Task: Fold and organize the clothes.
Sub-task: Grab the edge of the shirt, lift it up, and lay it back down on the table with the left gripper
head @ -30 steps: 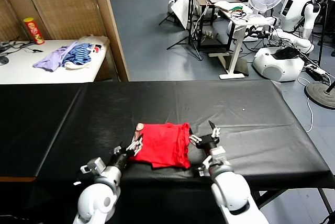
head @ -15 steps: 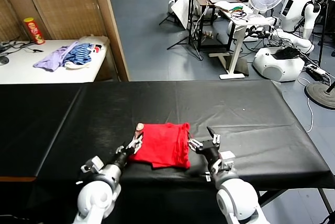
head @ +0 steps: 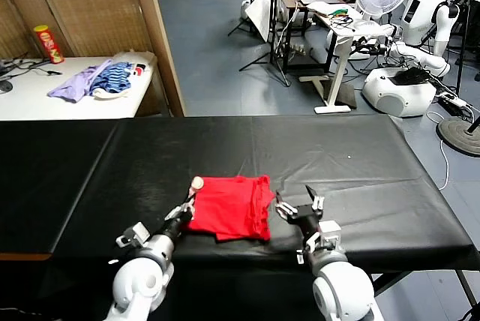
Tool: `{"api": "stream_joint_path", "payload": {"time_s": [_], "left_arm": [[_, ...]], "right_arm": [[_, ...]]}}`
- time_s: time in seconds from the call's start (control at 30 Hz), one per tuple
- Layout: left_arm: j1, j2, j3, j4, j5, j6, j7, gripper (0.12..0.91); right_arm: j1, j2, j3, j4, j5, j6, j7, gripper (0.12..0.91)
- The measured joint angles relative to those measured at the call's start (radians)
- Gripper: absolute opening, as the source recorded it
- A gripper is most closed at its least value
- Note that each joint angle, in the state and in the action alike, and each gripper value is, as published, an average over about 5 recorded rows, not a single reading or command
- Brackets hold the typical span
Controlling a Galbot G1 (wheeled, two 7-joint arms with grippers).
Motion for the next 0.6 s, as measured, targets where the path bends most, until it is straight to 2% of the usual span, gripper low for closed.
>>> {"api": "stream_joint_path", "payload": {"time_s": [0.17,0.33,0.47,0.6], "left_arm": [[0.022,0.016,-0.005,-0.038,0.285,0.027,-0.026,0.145],[0.039,0.065,-0.025,-0.069,0.573,0.038,-0.010,0.145],[0.035,0.138,-0.052,-0.085,0.727,0.037,0.005,0.145],[0.033,0.238,-0.093,-0.097,0.837,0.023,0.012,0.145]], "right_arm": [[-0.047,0.007,0.008,0.044,-0.039,-0.027,0.005,0.798],[-0.065,0.007,0.014,0.070,-0.043,-0.033,0.006,0.798],[-0.070,0.008,0.016,0.079,-0.043,-0.034,0.007,0.798],[-0.071,0.008,0.019,0.086,-0.042,-0.034,0.008,0.798]]}}
